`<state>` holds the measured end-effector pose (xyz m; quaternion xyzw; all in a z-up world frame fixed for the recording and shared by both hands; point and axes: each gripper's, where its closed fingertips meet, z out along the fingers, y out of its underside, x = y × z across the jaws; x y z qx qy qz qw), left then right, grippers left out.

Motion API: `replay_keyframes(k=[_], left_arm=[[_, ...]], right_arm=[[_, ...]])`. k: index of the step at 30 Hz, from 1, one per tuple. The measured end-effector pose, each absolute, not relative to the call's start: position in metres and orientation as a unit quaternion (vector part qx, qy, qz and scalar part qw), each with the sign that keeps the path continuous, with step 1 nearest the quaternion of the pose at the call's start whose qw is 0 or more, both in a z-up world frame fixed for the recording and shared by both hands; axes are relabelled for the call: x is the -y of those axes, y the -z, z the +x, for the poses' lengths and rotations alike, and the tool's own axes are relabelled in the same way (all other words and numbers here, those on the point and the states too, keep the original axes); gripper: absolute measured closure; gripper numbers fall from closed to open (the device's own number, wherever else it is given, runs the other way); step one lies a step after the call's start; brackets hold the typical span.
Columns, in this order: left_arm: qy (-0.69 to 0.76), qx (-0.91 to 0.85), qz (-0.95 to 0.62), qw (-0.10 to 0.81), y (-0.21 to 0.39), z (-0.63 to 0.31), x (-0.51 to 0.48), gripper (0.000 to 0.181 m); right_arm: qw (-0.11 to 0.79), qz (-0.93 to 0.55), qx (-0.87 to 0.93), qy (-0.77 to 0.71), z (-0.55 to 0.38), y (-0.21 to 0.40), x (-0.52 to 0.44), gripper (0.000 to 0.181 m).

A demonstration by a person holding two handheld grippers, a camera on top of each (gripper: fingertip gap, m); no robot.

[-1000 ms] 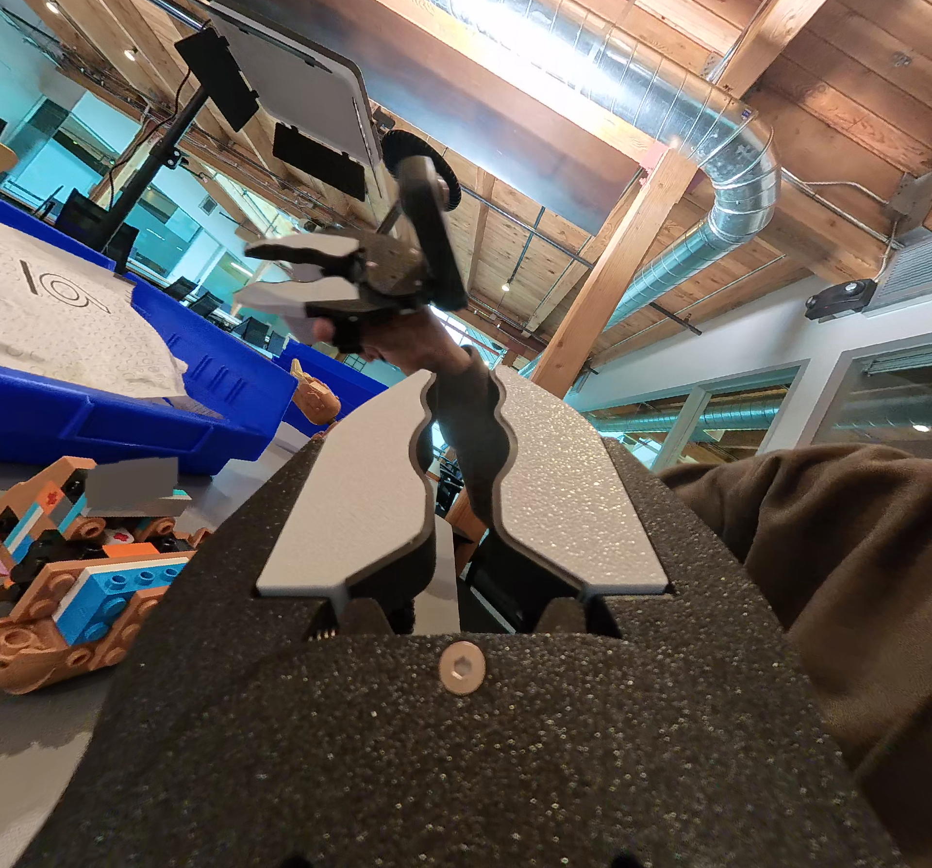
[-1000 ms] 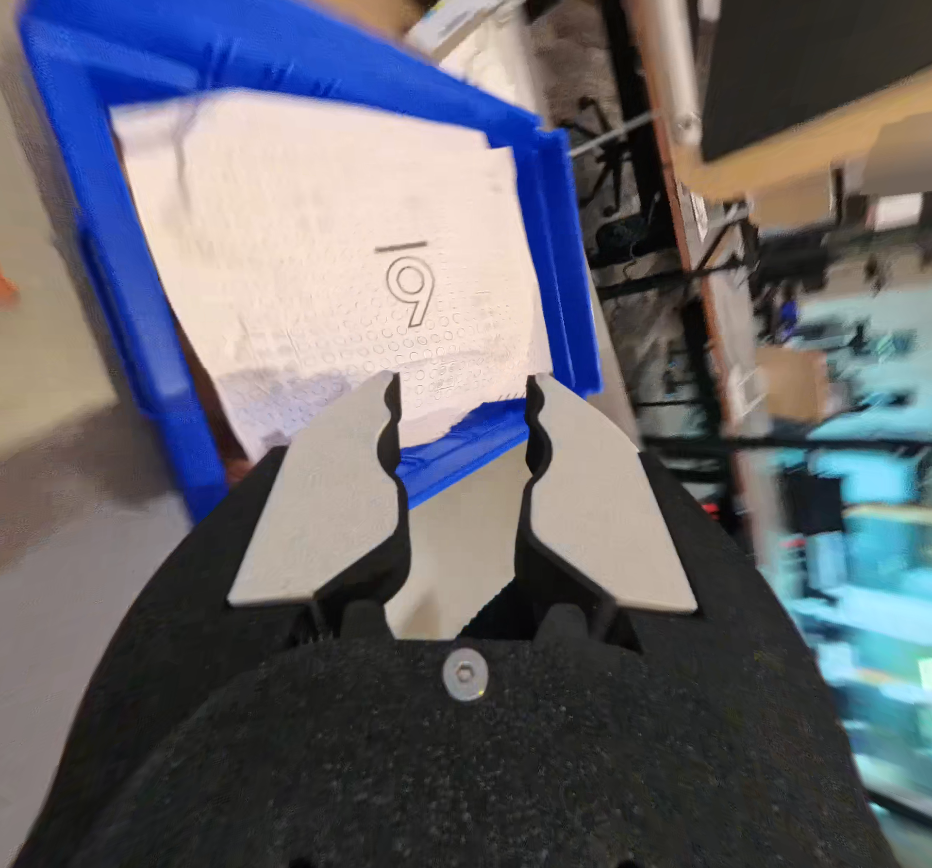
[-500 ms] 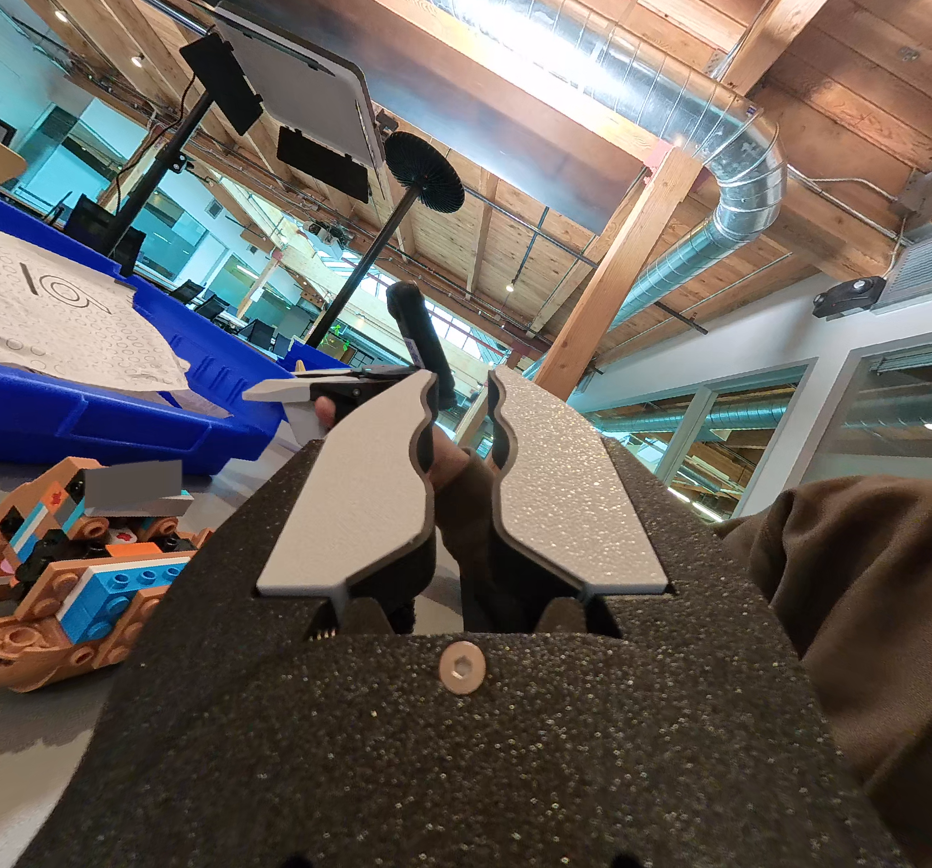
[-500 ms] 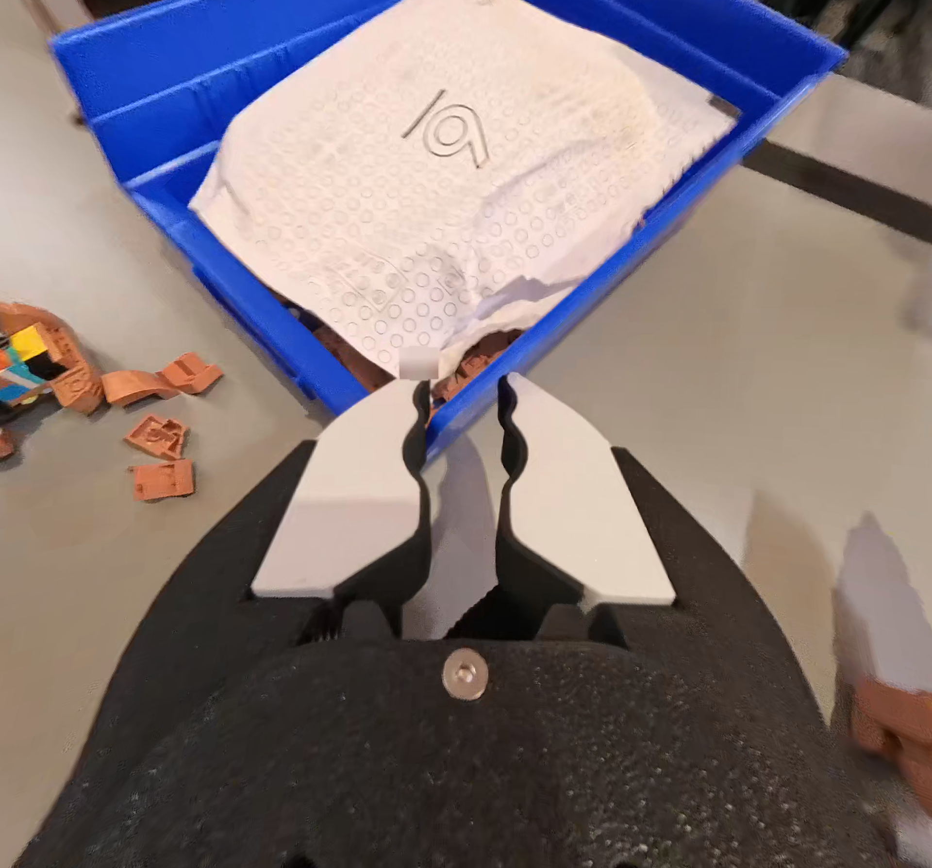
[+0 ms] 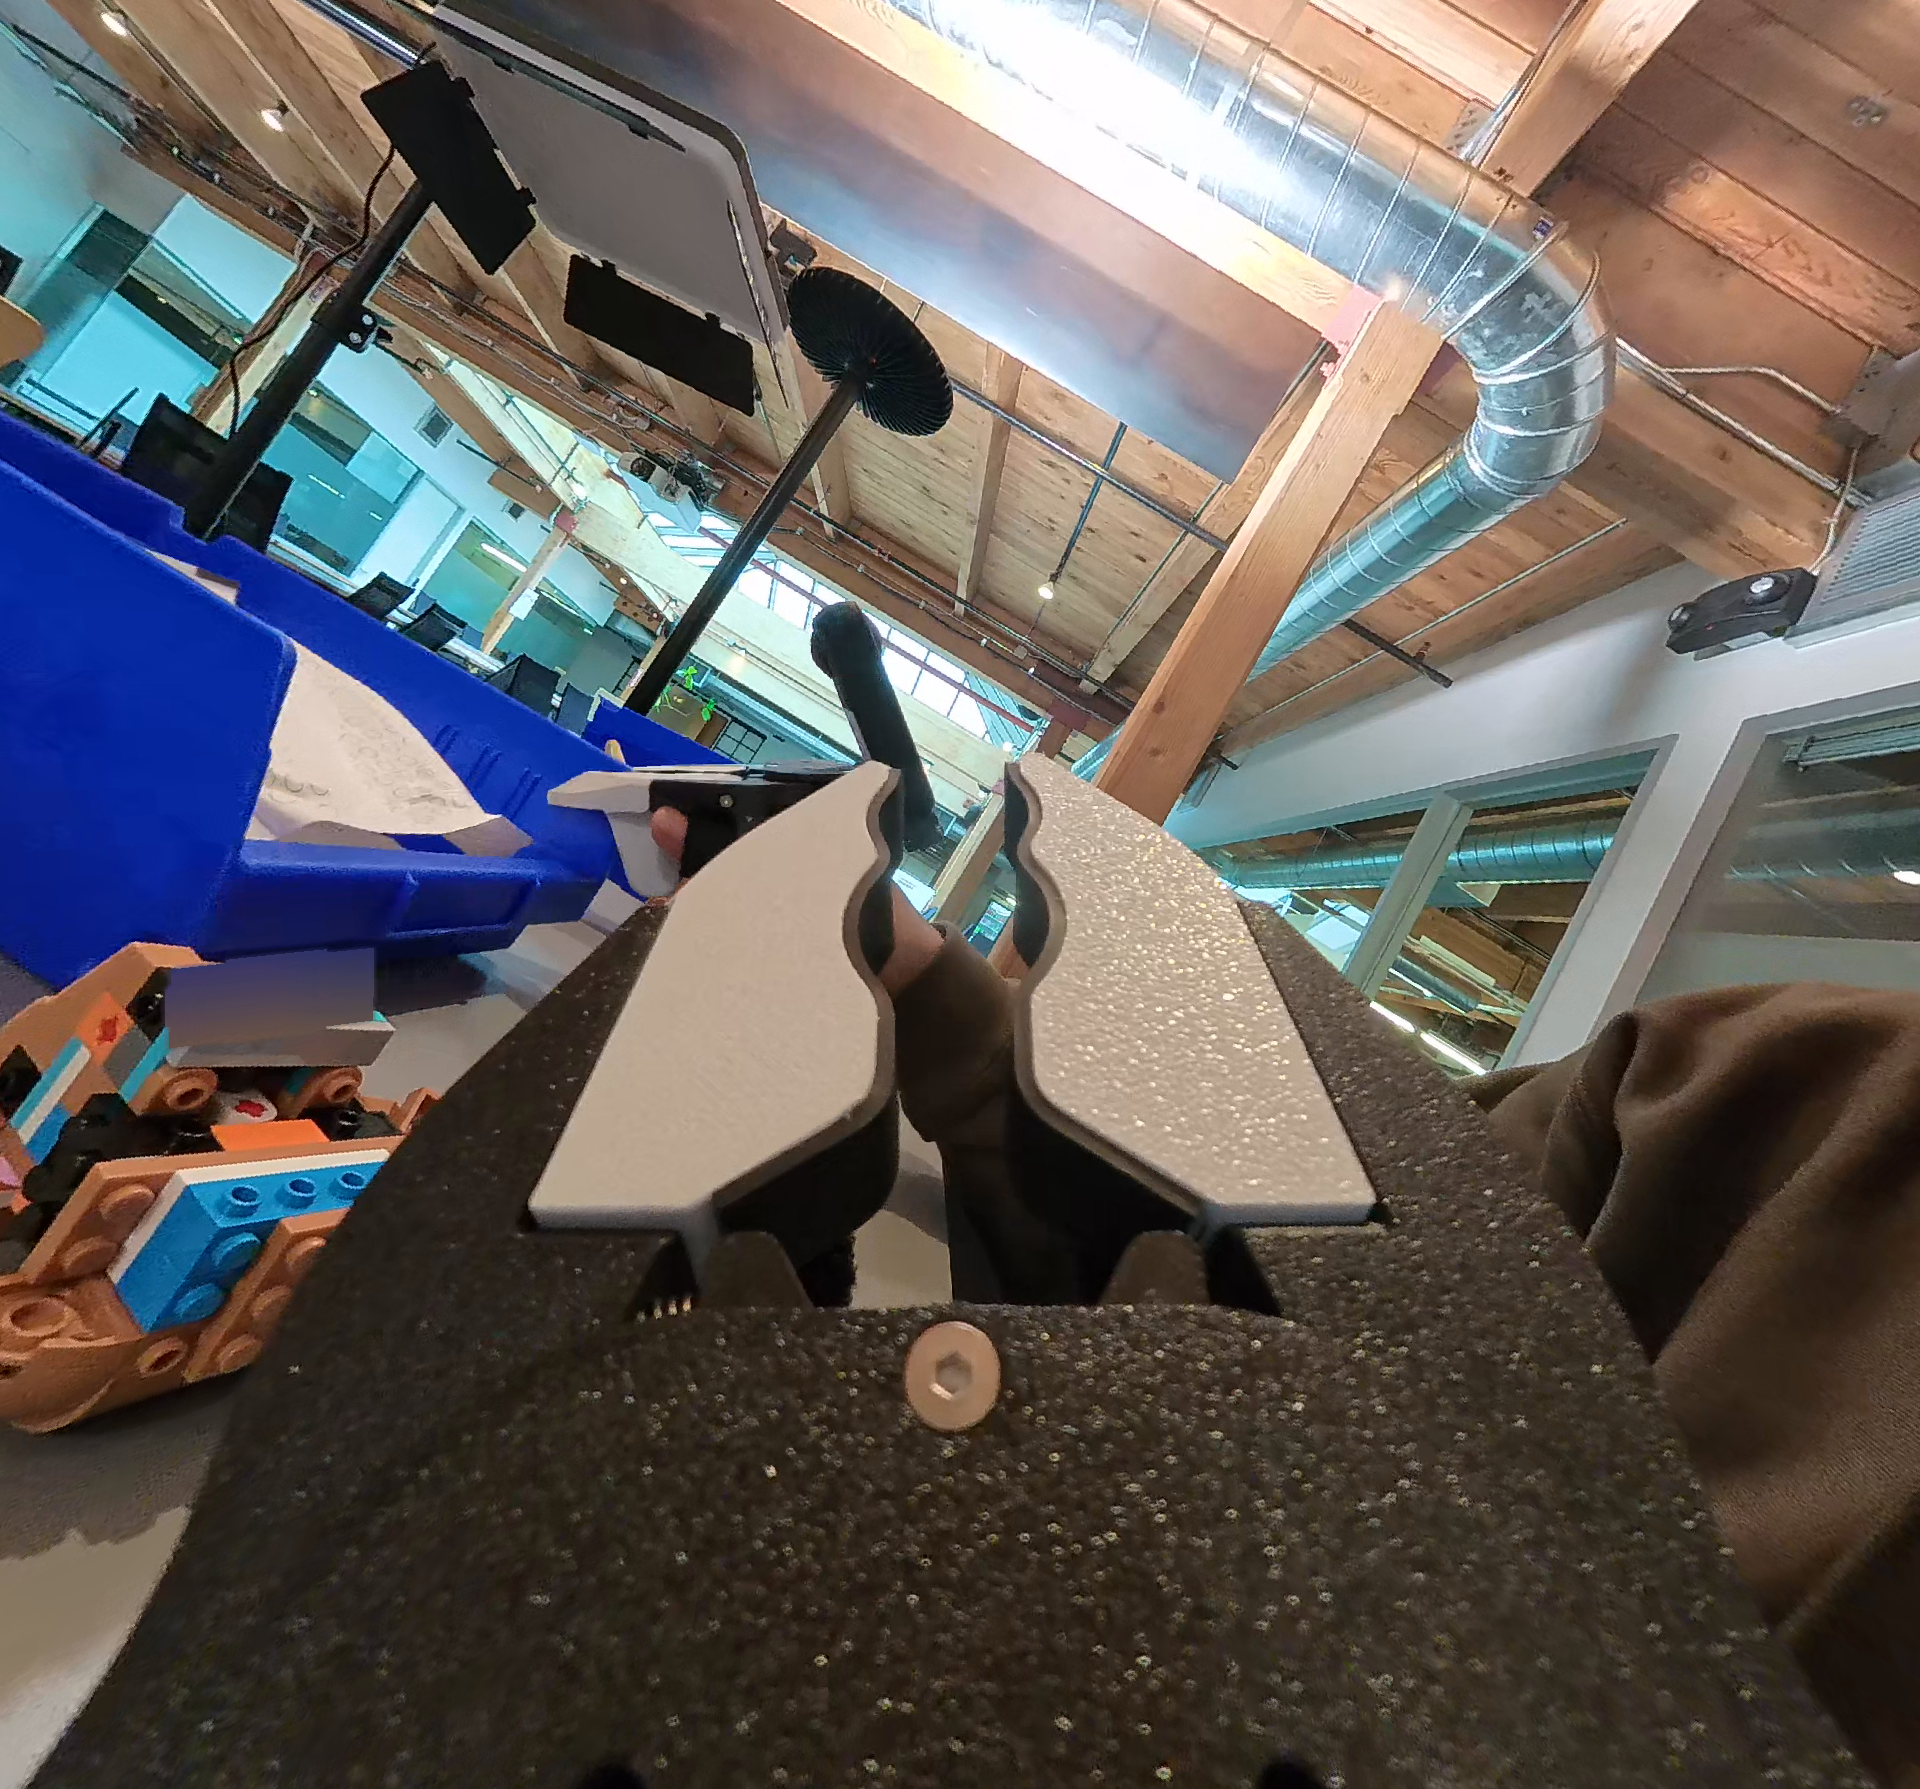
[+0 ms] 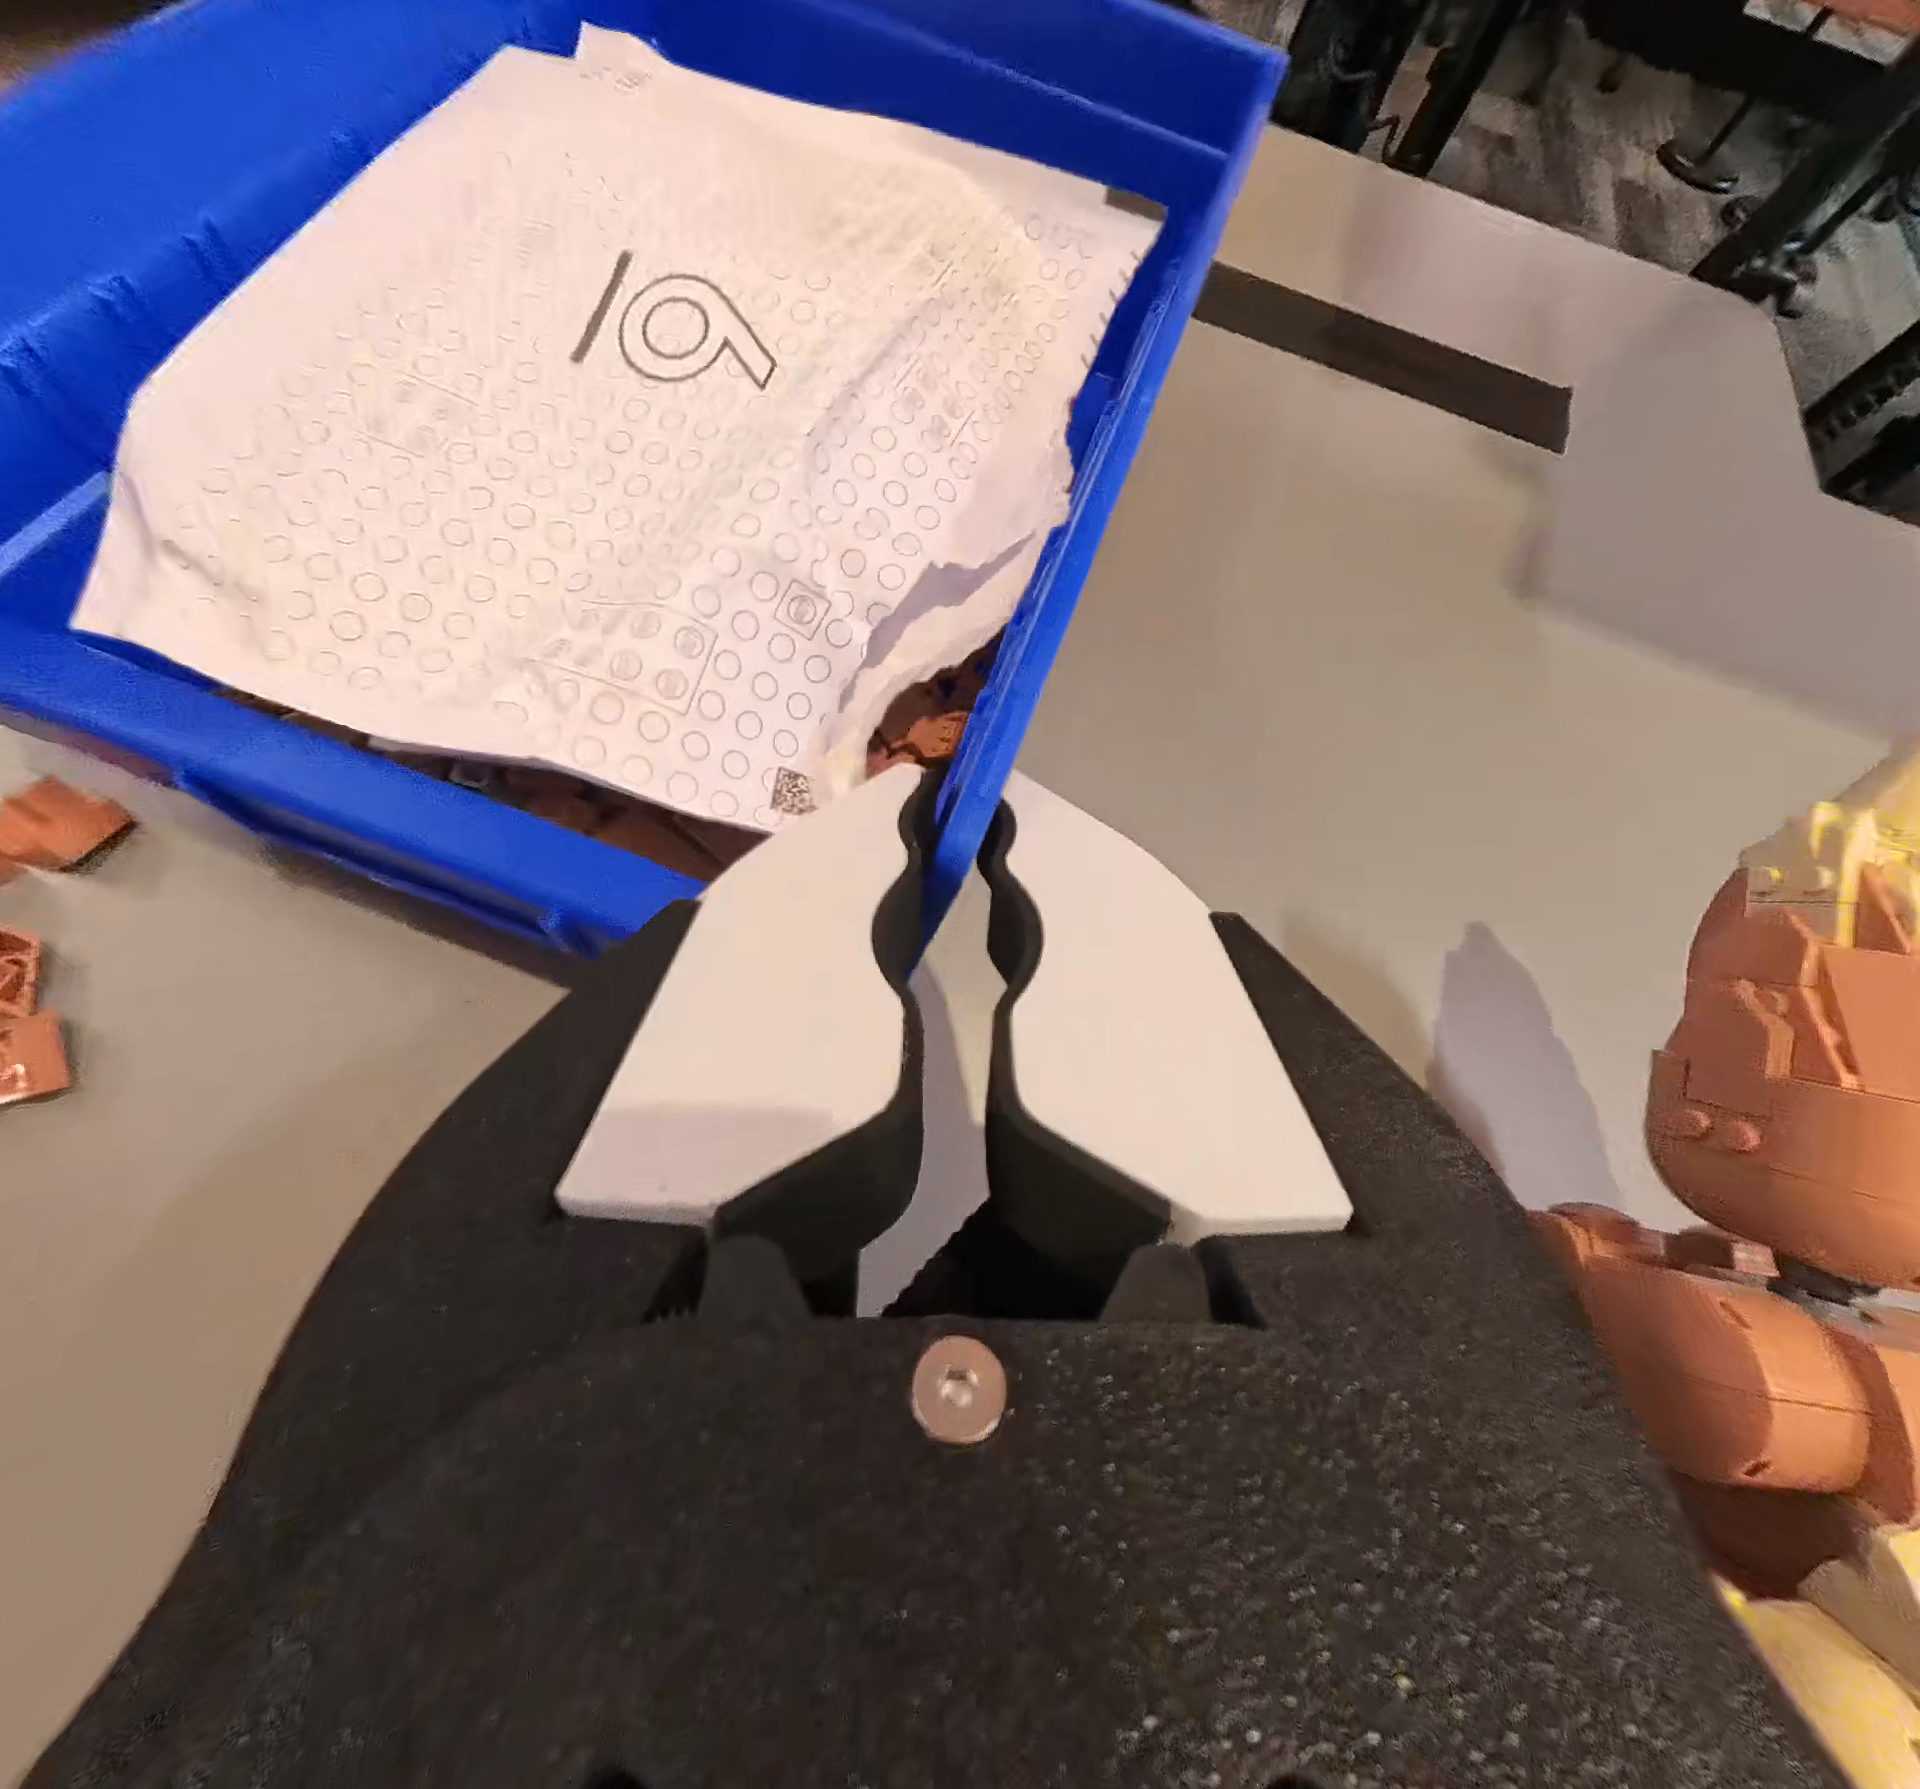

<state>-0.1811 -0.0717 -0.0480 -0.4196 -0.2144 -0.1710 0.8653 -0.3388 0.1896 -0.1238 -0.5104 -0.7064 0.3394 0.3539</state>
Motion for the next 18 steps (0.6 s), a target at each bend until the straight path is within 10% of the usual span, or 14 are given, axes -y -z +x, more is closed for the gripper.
replay_keyframes(k=[18], left_arm=[[0.166, 0.209, -0.427, 0.864, 0.048, -0.178, 0.07, 0.163]], right_arm=[[0.488, -0.388, 0.72, -0.303, -0.261, 0.034, -0.229, 0.14]])
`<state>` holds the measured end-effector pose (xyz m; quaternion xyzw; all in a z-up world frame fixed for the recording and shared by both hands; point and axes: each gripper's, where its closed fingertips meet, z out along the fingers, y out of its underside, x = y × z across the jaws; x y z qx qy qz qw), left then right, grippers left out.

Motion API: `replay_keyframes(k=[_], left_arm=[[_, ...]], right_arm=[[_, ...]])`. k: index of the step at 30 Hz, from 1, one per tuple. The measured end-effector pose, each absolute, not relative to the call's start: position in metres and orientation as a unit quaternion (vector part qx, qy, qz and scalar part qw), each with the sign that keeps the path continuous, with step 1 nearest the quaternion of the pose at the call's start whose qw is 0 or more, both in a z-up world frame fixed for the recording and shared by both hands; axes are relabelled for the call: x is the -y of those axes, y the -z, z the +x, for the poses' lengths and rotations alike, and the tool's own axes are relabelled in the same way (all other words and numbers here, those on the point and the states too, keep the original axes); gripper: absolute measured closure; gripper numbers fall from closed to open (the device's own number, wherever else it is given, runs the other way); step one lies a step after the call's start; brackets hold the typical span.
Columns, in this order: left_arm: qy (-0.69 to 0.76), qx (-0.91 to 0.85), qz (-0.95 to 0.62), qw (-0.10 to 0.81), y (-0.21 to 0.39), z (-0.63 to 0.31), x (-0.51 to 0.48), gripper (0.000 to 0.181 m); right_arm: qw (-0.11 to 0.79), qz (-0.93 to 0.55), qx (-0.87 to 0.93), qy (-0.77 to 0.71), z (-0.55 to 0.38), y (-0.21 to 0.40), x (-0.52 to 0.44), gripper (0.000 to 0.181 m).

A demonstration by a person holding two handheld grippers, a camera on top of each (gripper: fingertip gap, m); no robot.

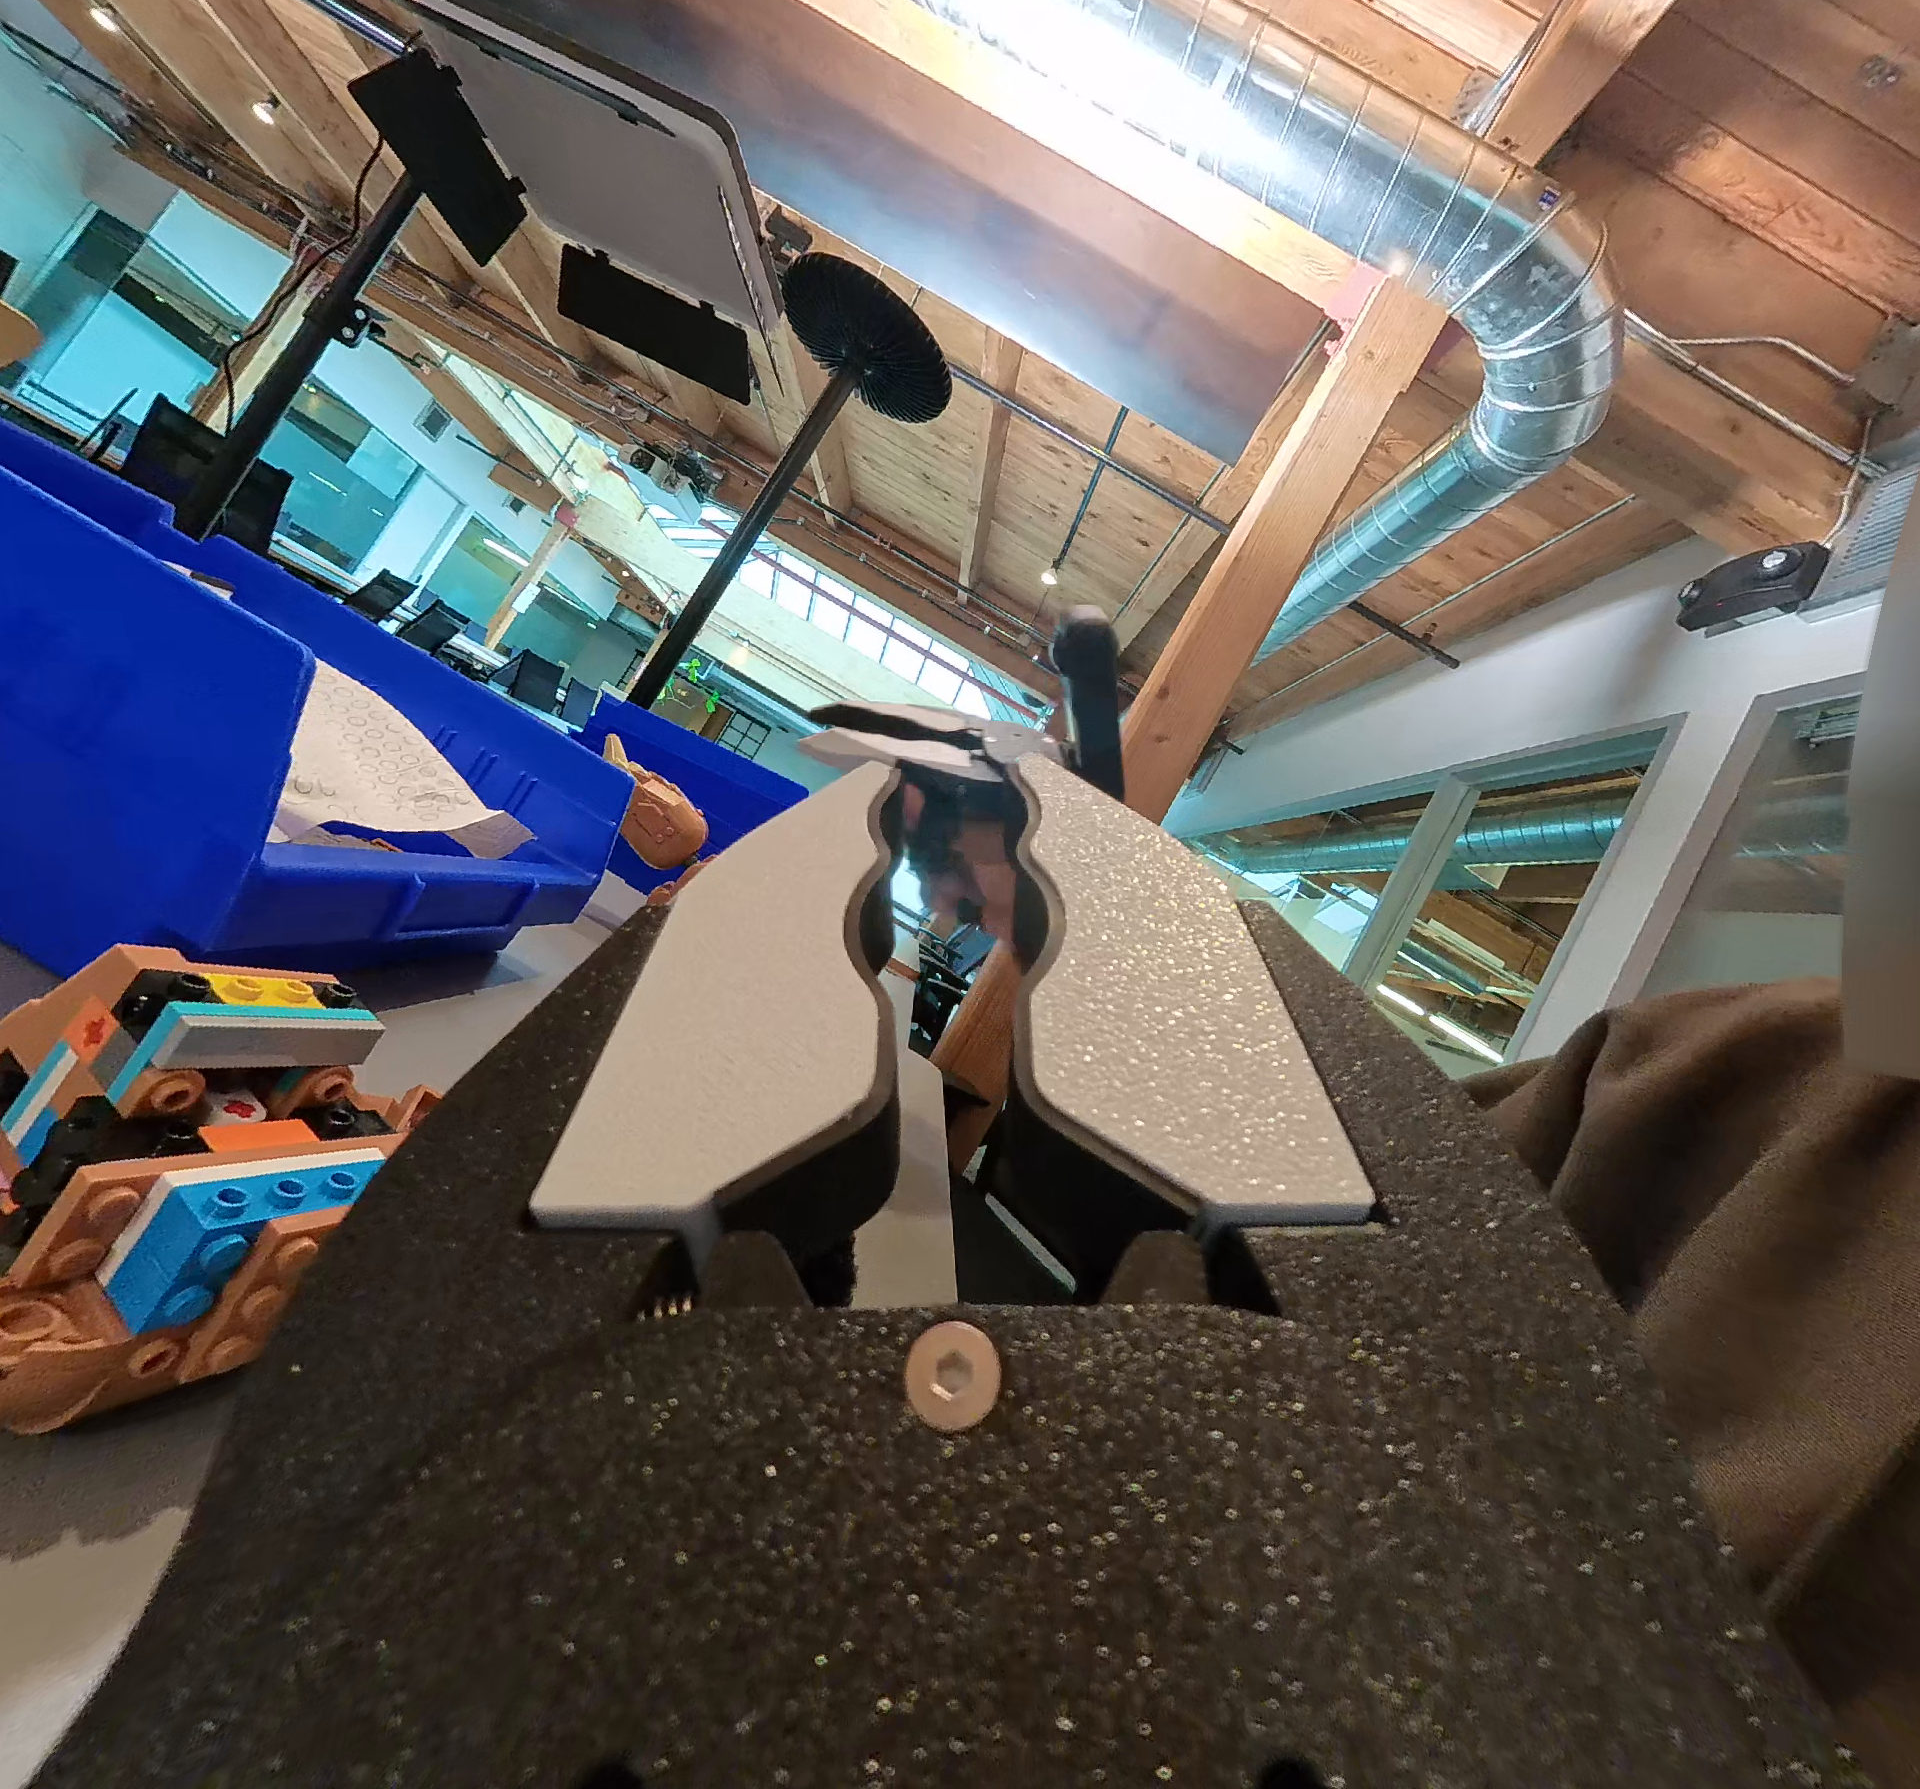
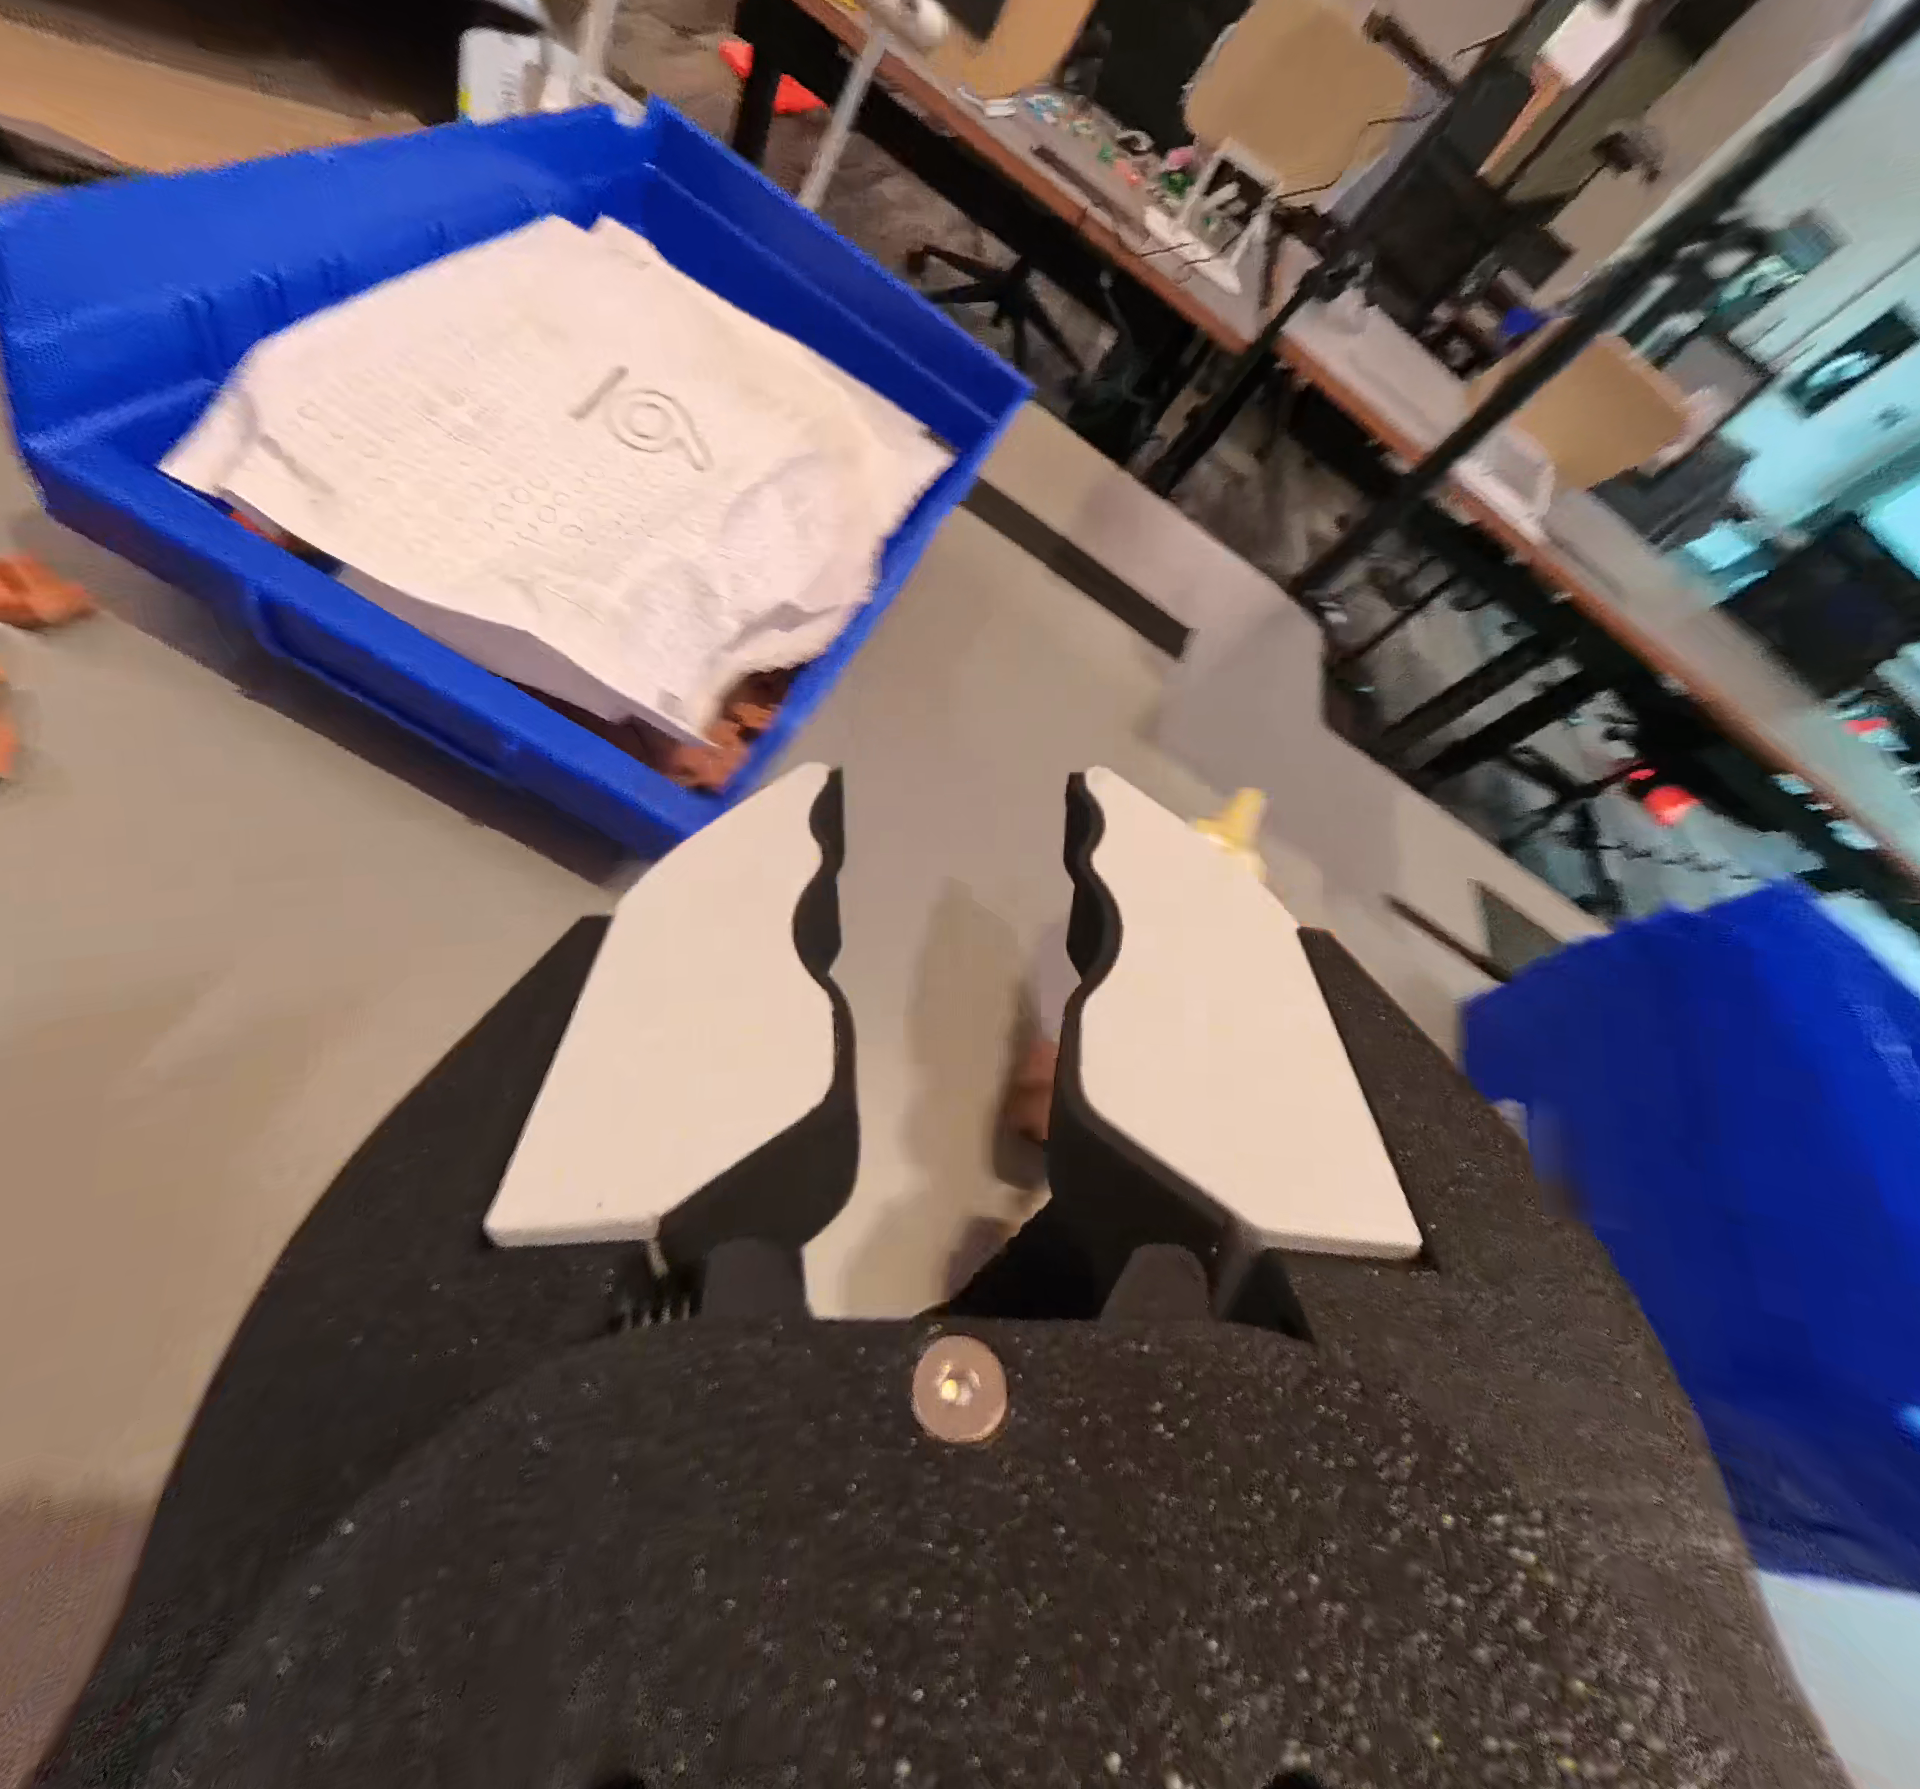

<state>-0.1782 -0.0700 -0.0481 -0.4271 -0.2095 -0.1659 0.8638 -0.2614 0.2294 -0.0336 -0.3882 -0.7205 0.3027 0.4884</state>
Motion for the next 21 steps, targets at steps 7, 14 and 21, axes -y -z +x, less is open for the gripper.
replay_keyframes(k=[7, 14, 21], left_arm=[[0.158, 0.206, -0.438, 0.861, 0.049, -0.176, 0.066, 0.163], [0.141, 0.201, -0.462, 0.852, 0.052, -0.173, 0.058, 0.163], [0.114, 0.199, -0.501, 0.835, 0.058, -0.171, 0.045, 0.164]], right_arm=[[0.551, -0.458, 0.676, -0.175, -0.24, -0.011, -0.442, 0.149], [0.506, -0.549, 0.66, -0.089, -0.246, 0.034, -0.652, 0.161], [0.497, -0.543, 0.658, -0.157, -0.286, 0.039, -0.687, 0.159]])
